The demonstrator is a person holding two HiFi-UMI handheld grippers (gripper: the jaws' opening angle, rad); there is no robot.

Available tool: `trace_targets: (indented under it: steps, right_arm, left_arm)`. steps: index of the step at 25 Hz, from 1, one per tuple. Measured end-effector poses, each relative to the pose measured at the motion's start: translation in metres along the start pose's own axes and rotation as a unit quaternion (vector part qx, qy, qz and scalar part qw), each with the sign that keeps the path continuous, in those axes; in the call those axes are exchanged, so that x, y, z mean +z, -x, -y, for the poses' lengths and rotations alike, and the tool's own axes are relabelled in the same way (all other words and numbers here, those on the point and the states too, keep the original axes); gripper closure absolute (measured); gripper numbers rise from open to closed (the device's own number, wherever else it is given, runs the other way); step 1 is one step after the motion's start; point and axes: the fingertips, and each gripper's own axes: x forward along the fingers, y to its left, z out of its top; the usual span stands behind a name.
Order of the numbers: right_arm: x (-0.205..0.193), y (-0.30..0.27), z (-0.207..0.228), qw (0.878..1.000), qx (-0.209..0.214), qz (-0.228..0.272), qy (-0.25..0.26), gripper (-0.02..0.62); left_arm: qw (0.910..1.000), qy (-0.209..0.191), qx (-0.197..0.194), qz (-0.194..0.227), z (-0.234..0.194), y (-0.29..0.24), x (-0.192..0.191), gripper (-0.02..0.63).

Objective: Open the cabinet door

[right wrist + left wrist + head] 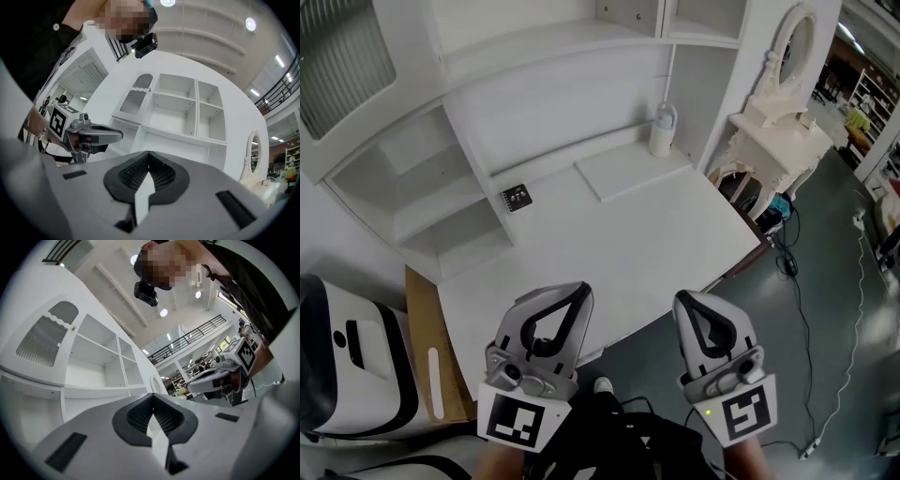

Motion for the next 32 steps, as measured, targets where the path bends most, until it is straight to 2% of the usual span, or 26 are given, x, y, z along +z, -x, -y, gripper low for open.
trace_targets:
  steps: [8,21,32]
  right_arm:
    - [-0.008,-0.036,0.011,1.0,0.008,0.008,0.003,0.597]
    - [-0.009,-0.062,0.008,0.999,0.042,0.018,0.002,0.597]
    - [-0.009,-0.104,-0.003,0.993,0.116,0.035,-0.004,0.597]
  left_arm:
    - [0.9999,-0.004,0.013,0.004,-0.03,-0.02,-0.017,0.606]
    - [0.9985,-0.01,0.053,-0.012,-0.053,-0.014,-0.027,0.606]
    - [0.9926,-0.031,0.111,-0.039,-0.081,-0.005,-0.031,0.606]
